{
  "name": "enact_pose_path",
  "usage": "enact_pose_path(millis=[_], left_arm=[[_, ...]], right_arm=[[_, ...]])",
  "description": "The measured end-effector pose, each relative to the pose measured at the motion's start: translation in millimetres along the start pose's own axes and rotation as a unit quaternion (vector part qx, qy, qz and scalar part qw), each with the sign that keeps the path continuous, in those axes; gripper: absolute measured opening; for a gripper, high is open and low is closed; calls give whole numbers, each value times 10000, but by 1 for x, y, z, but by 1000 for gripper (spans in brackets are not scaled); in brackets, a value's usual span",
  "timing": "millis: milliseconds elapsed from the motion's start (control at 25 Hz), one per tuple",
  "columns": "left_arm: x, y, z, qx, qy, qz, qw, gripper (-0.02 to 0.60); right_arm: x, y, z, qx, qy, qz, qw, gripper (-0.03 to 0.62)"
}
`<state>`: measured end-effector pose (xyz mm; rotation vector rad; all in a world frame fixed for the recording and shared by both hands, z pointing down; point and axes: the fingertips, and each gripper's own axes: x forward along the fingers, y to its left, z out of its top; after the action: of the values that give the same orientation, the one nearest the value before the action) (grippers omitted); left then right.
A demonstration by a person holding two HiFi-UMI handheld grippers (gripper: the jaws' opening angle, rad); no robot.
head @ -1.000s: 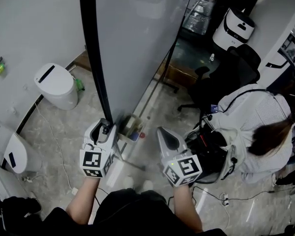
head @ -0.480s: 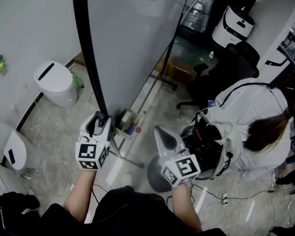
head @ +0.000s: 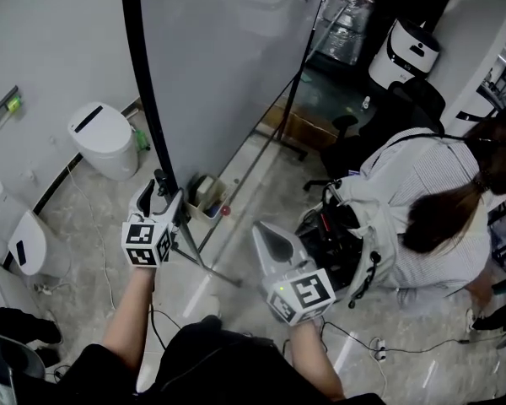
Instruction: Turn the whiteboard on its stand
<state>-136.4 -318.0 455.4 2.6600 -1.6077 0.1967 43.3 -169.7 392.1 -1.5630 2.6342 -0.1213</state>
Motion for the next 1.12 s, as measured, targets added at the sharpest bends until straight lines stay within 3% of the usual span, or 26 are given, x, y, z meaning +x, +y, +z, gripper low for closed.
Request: enact_pose_path(millis=[200, 400, 800, 1120], left_arm=[[-37, -12, -9, 59, 43, 365, 9993, 313], [-76, -48, 11, 91, -240, 374, 9990, 165], [-128, -123, 36, 79, -607, 222, 9979, 5], [-147, -154, 30, -18, -572, 32, 9984, 5]], right_arm=[[-31, 7, -3, 17, -51, 117, 9999, 8], [-62, 16, 3, 5, -96, 205, 9997, 8], [-106, 24, 6, -44, -127, 413, 9991, 8], [-115, 24, 8, -92, -168, 480, 9987, 8]])
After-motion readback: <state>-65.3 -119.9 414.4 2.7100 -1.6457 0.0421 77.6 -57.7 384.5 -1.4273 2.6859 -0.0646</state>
